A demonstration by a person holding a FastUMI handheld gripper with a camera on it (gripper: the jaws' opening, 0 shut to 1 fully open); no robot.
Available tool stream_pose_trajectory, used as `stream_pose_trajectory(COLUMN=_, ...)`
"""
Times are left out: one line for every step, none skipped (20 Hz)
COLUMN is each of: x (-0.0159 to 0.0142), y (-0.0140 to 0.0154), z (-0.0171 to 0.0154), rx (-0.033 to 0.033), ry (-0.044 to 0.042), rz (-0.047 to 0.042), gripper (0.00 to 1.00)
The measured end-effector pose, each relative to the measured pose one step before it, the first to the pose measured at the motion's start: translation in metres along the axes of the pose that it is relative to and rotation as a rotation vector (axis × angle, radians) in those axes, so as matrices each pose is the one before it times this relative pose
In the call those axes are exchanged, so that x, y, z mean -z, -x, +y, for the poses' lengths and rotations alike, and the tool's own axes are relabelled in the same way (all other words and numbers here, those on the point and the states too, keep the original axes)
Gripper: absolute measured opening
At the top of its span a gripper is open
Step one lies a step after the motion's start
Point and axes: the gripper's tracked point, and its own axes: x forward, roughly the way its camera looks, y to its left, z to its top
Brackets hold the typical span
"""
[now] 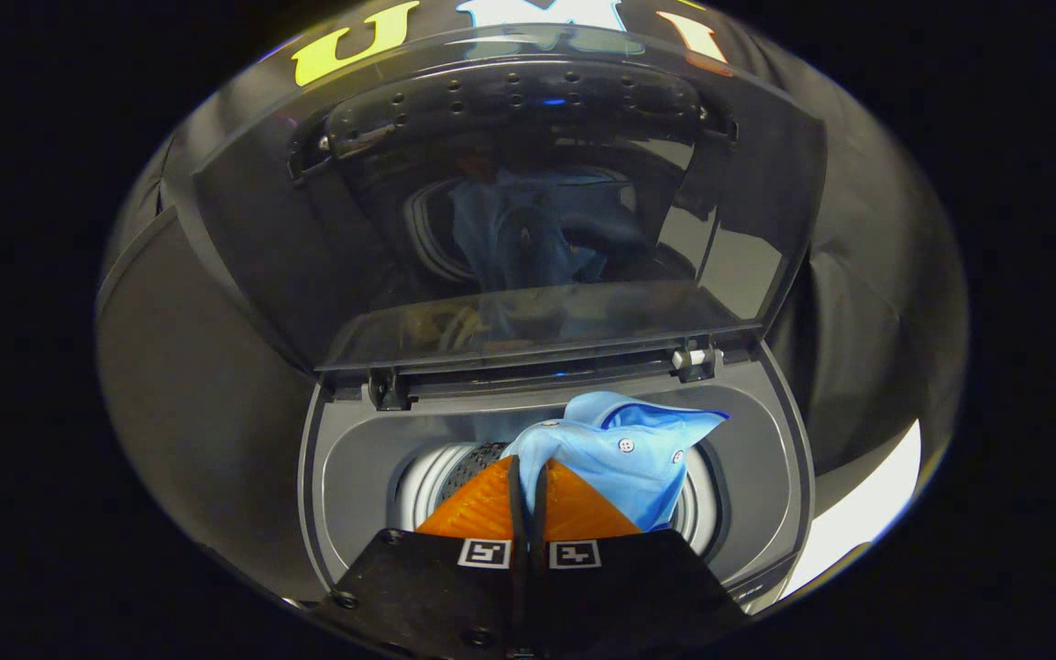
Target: Put the clothes into the washing machine and then close the washing machine lid.
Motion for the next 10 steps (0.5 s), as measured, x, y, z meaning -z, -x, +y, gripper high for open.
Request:
stream_pose_trajectory(x=-0.00048, y=-0.00117, z=-0.0016, rx=0.00583, ry=0.00072, rz=-0.0021, gripper=0.01)
stream_pose_trajectory(x=0.00633, y=-0.00692, z=-0.00008, rx=-0.00092, ry=0.00072, rz=0.01154, gripper=0.02)
stream_pose_trajectory(x=0.00599, y=0.00135, z=0.00465, rx=-0.01487, ry=-0.01267, rz=0.0275, gripper=0.26)
stream_pose_trajectory(x=0.00513, y=0.00701, z=0.00301, rx=-0.01571, ry=-0.0077, rz=0.03173, gripper=0.5)
stream_pose_trajectory(x=0.00167, y=-0.01214, z=-0.00207, rx=0.01396, ry=0.00991, rz=-0.00182, gripper=0.74)
stream_pose_trajectory(x=-0.00622, y=0.00831, z=-0.00491, rx=0.01337, ry=0.00327, rz=-0.01923, gripper=0.97)
stream_pose_trajectory(x=-0.00085, y=0.00262, z=0.00055, rx=0.00662, ry=0.00069, rz=-0.01584, gripper=0.97)
stream_pose_trajectory(x=-0.00102, y=0.00139, z=0.00131, rx=-0.00411, ry=0.00043, rz=-0.00222, gripper=0.97)
stream_pose_trajectory(x=-0.00001, y=0.00276, z=0.00116, rx=-0.00405, ry=0.00257, rz=-0.00178, gripper=0.97)
stream_pose_trajectory(x=-0.00187, y=0.002, z=-0.00036, rx=0.00532, ry=0.00581, rz=-0.00611, gripper=0.97)
